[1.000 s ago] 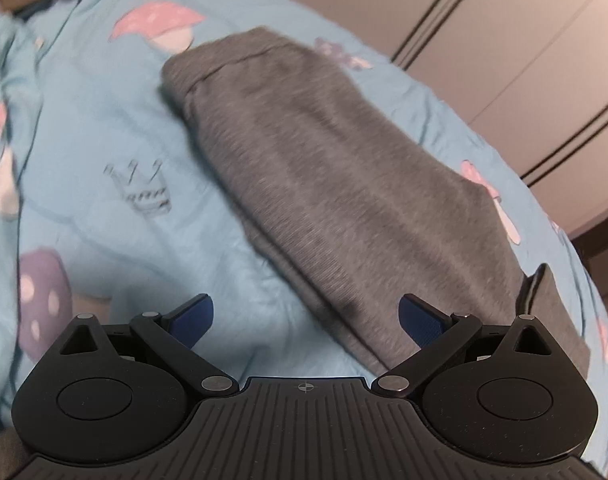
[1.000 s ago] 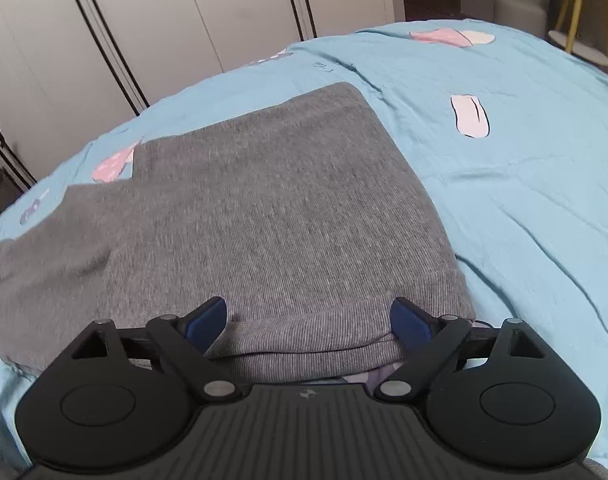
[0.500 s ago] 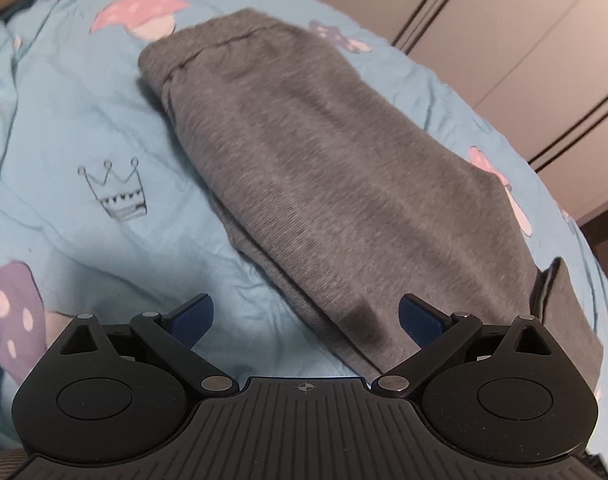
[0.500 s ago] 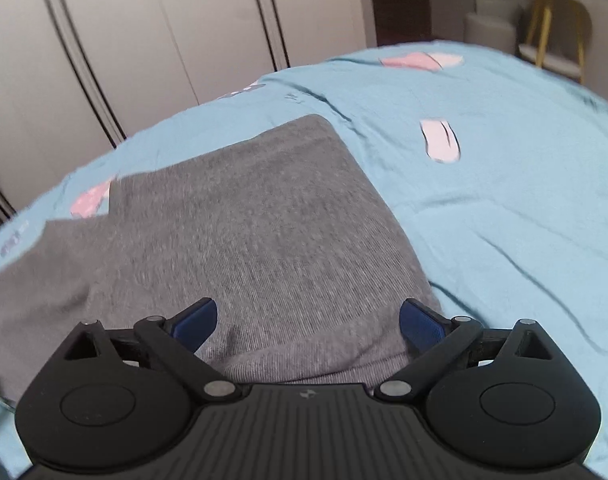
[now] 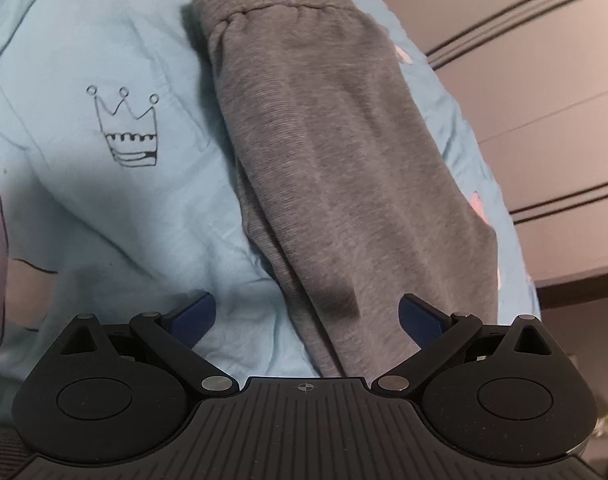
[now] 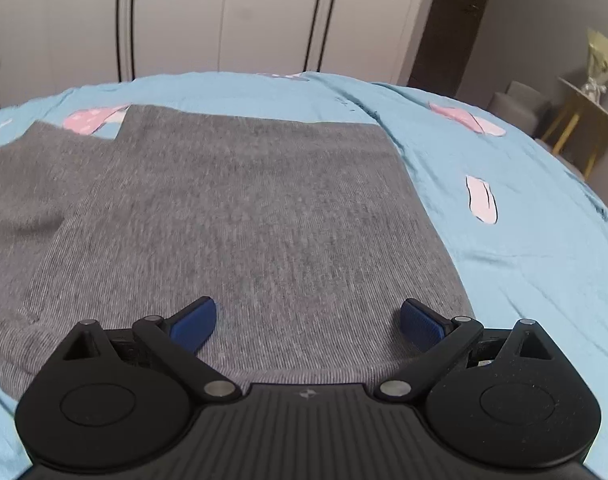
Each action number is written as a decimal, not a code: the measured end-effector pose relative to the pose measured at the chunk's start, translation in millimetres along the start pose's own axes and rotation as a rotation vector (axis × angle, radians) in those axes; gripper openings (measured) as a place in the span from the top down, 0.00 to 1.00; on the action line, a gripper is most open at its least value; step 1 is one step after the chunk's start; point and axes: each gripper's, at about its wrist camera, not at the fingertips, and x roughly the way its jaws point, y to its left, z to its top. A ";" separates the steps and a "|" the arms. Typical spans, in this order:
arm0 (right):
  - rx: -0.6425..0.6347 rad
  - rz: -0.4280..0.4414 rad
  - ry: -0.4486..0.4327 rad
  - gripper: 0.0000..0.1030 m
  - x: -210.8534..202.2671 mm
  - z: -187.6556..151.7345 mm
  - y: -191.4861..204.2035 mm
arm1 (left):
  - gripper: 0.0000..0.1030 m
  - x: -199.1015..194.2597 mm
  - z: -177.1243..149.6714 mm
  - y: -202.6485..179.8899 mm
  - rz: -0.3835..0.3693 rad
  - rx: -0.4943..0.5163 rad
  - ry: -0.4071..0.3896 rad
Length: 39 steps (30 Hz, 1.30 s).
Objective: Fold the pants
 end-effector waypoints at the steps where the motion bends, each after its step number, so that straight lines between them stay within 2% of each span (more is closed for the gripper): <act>1: -0.009 -0.002 -0.009 0.05 -0.1 -1.0 3.6 | 0.01 0.9 1.4 2.2 -0.001 -0.015 0.001; 3: -0.070 0.031 -0.031 0.05 -4.4 -2.8 15.2 | 0.01 0.8 5.0 6.9 -0.014 -0.045 -0.007; 5: -0.147 0.137 -0.062 0.05 -12.6 -5.8 27.6 | 0.01 -0.3 10.3 10.3 -0.042 -0.062 -0.006; 7: -0.169 0.201 -0.092 0.05 -19.4 -5.6 32.3 | 0.01 -3.0 19.1 12.6 -0.090 -0.044 0.004; 10: -0.114 0.178 -0.055 0.05 -11.5 -3.0 24.0 | 0.01 -12.9 38.7 18.3 -0.155 0.004 -0.036; 14: 0.053 0.178 -0.005 0.05 0.1 1.1 -1.4 | 0.01 -16.0 67.1 34.4 -0.176 0.014 -0.089; 19: 0.030 0.135 -0.005 0.05 -1.1 -3.4 2.1 | 0.01 2.0 86.1 51.2 -0.211 -0.063 -0.028; 22: 0.026 0.132 -0.004 0.05 0.5 -2.7 0.5 | 0.02 7.3 95.2 47.6 -0.216 -0.040 -0.039; 25: 0.034 0.137 -0.002 0.05 2.4 -1.8 -0.2 | 0.11 12.1 105.5 38.8 -0.209 0.014 -0.046; 26: 0.031 0.135 -0.003 0.05 2.3 -1.9 0.1 | 0.17 14.7 108.5 35.8 -0.199 0.021 -0.033; 28: 0.029 0.132 -0.006 0.05 2.1 -1.4 0.4 | 0.21 19.9 113.1 29.7 -0.158 0.029 -0.002; 30: 0.032 0.134 -0.009 0.05 2.0 -1.5 0.0 | 0.29 26.5 117.0 25.0 -0.113 0.041 0.034; 31: 0.035 0.136 -0.010 0.05 2.6 -1.4 0.0 | 0.30 27.8 117.8 22.7 -0.106 0.061 0.036; 32: 0.037 0.137 -0.011 0.05 2.8 -1.2 -0.2 | 0.36 28.1 118.8 19.6 -0.105 0.080 0.039; 34: 0.038 0.136 -0.011 0.05 1.9 -1.3 -0.5 | 0.54 24.8 120.0 11.0 -0.115 0.143 0.024; 35: 0.036 0.136 -0.012 0.05 2.1 -1.2 -0.1 | 0.68 20.7 119.6 7.4 -0.125 0.181 0.008; 36: 0.035 0.135 -0.012 0.05 1.9 -1.2 0.0 | 0.76 14.8 118.2 3.9 -0.154 0.236 -0.016; 39: 0.037 0.135 -0.013 0.05 2.0 -0.8 -0.1 | 0.78 9.4 119.8 3.4 -0.214 0.303 -0.051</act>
